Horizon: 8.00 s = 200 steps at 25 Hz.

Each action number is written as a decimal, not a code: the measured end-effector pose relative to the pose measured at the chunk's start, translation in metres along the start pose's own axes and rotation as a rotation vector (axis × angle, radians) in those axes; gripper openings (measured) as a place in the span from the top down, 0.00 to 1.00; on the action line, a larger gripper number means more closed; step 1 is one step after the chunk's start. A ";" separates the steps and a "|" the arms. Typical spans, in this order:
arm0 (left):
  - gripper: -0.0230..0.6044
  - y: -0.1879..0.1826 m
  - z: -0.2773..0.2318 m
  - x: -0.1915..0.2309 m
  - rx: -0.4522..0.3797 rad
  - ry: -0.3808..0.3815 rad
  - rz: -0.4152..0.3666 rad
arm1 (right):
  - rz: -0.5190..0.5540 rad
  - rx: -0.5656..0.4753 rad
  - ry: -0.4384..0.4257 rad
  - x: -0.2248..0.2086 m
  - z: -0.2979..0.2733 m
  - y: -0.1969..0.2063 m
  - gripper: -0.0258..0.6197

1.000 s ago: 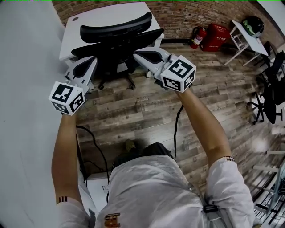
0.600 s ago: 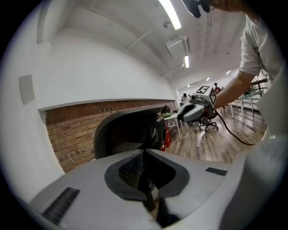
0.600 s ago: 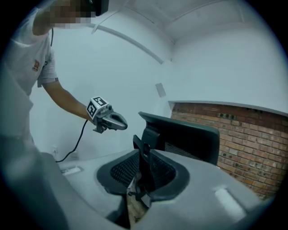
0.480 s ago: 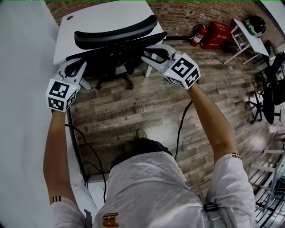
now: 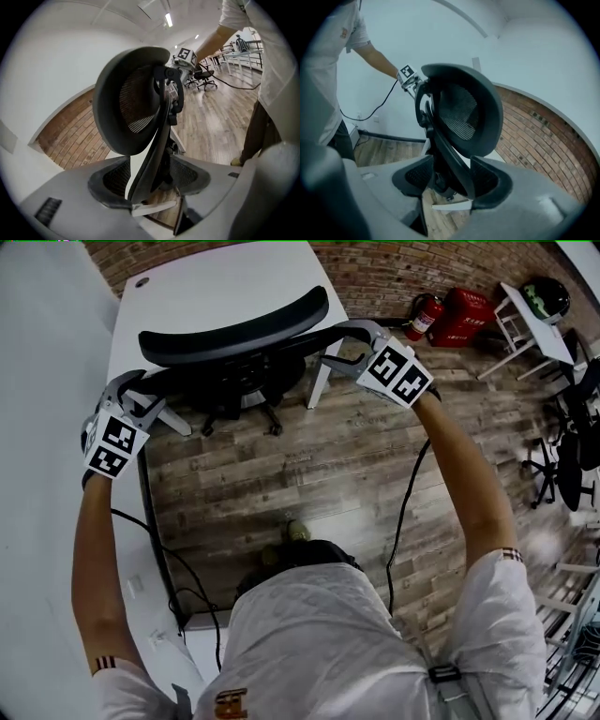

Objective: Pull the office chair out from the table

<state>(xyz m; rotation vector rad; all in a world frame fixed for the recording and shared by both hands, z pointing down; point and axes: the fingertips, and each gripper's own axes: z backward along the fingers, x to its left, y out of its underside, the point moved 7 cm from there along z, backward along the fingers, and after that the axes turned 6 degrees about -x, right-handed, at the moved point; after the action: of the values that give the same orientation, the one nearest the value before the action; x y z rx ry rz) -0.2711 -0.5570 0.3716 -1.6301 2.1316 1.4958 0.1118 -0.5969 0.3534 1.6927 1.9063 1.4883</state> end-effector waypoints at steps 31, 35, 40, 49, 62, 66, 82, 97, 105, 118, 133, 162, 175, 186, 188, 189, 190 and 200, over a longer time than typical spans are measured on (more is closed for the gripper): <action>0.73 0.039 -0.041 0.001 0.312 0.288 -0.170 | 0.438 0.352 -0.323 -0.005 -0.067 0.041 0.77; 0.73 0.042 -0.026 -0.008 0.316 0.304 -0.168 | 0.442 0.345 -0.310 0.015 -0.059 0.034 0.77; 0.74 0.038 -0.008 -0.030 0.301 0.312 -0.175 | 0.448 0.349 -0.297 0.033 -0.043 0.034 0.77; 0.75 0.045 0.016 -0.046 0.308 0.330 -0.184 | 0.451 0.370 -0.302 0.062 -0.035 0.023 0.78; 0.75 0.058 0.056 -0.069 0.299 0.326 -0.190 | 0.441 0.387 -0.299 0.109 -0.023 0.005 0.78; 0.74 0.061 0.074 -0.081 0.278 0.322 -0.196 | 0.433 0.391 -0.304 0.130 -0.015 0.000 0.78; 0.74 0.055 0.116 -0.130 0.296 0.327 -0.191 | 0.435 0.394 -0.305 0.184 0.025 -0.007 0.79; 0.74 0.042 0.156 -0.181 0.353 0.351 -0.161 | 0.451 0.386 -0.297 0.242 0.071 -0.011 0.79; 0.74 0.044 0.201 -0.215 0.326 0.383 -0.175 | 0.448 0.375 -0.300 0.291 0.101 -0.026 0.79; 0.74 0.037 0.259 -0.287 0.315 0.365 -0.173 | 0.452 0.360 -0.300 0.359 0.152 -0.028 0.79; 0.73 0.019 0.327 -0.361 0.371 0.346 -0.126 | 0.492 0.307 -0.307 0.431 0.213 -0.038 0.79; 0.72 0.029 0.437 -0.461 0.280 0.297 -0.189 | 0.416 0.389 -0.284 0.567 0.285 -0.071 0.78; 0.61 0.018 0.450 -0.465 0.331 0.219 -0.216 | 0.425 0.401 -0.186 0.561 0.296 -0.073 0.56; 0.58 -0.017 0.528 -0.475 0.091 0.028 0.012 | 0.338 0.305 -0.033 0.554 0.375 -0.094 0.56; 0.58 -0.031 0.541 -0.484 -0.020 -0.013 0.097 | 0.278 0.246 0.001 0.559 0.392 -0.103 0.57; 0.58 -0.039 0.548 -0.487 -0.084 -0.036 0.147 | 0.244 0.205 0.018 0.562 0.400 -0.108 0.58; 0.58 -0.050 0.554 -0.491 -0.156 -0.058 0.202 | 0.206 0.158 0.033 0.567 0.406 -0.115 0.58; 0.69 -0.172 0.602 -0.532 -0.788 -0.119 0.575 | -0.136 -0.361 0.128 0.621 0.452 -0.187 0.71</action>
<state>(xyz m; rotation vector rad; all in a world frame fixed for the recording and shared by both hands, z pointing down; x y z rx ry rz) -0.1890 0.2512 0.2465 -0.9970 2.1810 2.7882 0.1011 0.1901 0.2764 1.3136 1.6432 1.7911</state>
